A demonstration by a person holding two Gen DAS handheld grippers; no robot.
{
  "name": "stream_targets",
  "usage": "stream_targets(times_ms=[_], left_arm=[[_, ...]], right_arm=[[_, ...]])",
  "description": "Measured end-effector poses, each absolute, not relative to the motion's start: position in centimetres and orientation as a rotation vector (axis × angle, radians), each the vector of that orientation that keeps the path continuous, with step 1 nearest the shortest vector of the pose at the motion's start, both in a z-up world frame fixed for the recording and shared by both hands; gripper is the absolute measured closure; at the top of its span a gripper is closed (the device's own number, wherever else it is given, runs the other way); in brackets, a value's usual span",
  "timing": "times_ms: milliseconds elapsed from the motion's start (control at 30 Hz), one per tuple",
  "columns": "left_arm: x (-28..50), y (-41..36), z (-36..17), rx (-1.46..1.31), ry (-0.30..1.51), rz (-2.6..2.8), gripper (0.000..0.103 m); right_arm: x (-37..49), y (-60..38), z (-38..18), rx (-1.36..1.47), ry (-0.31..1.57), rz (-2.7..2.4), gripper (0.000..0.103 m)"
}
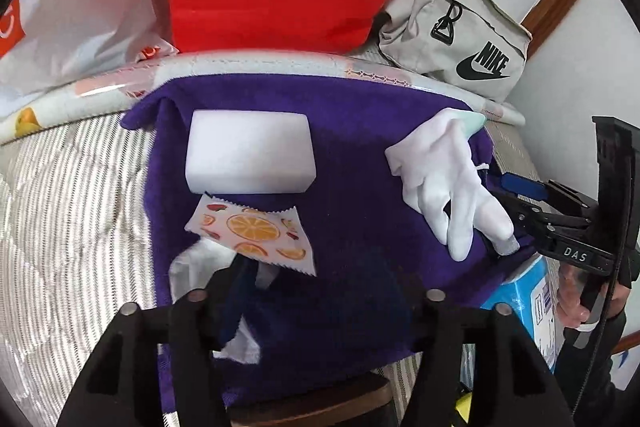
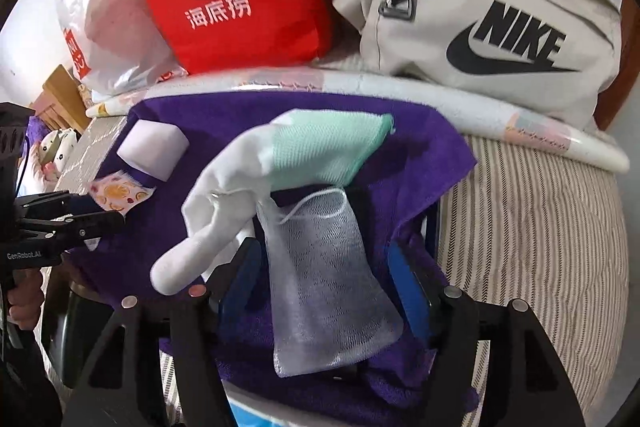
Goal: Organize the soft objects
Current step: 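Lower the packet and mesh bag onto the towel and open both tools, then move both tools back to the pile toward the yellow pouch and green tissue pack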
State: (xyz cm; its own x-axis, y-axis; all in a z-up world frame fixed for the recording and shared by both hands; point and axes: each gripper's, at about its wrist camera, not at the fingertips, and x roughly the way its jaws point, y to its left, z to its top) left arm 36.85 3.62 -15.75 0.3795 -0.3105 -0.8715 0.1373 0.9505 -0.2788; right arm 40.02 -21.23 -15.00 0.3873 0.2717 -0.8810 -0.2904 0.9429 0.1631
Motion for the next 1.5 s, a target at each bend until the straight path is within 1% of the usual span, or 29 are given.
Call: stream_targets(times_ms=[167,433,633,867,1033,1200,1500], left_arm=[[35.8,4.6,-14.8,-0.130,1.133,-0.230,0.040],[33.0,6.8,-13.0,-0.167,1.116,-0.204,0.040],[29.1,6.4,-11.0,-0.158,1.071,-0.244,0.040],[23.8,4.6,-9.4,-0.107,1.033,-0.302,0.040],[19.9,2.9,-9.0,-0.036,1.008,-0.312,0.040],[17.5,2.6,-9.8,-0.057,1.021,-0.335,0.040],[14.8,2.6,-11.8,-0.096,1.041,-0.336,0.040]], right_arm=[[39.1,-21.6,-13.6,0.001,1.087,0.367,0.037],[35.7,-22.4,-10.1,0.059,1.015,0.391,0.037],[30.9,-22.0,-6.8,0.034,0.939,0.421,0.037],[24.7,-21.2,-5.1,0.022,0.903,0.468,0.037],[20.2,-20.4,-5.2,0.013,0.918,0.517,0.037],[16.4,-19.9,-6.4,0.024,0.955,0.541,0.037],[12.9,-19.9,-12.8,0.079,1.103,0.501,0.037]])
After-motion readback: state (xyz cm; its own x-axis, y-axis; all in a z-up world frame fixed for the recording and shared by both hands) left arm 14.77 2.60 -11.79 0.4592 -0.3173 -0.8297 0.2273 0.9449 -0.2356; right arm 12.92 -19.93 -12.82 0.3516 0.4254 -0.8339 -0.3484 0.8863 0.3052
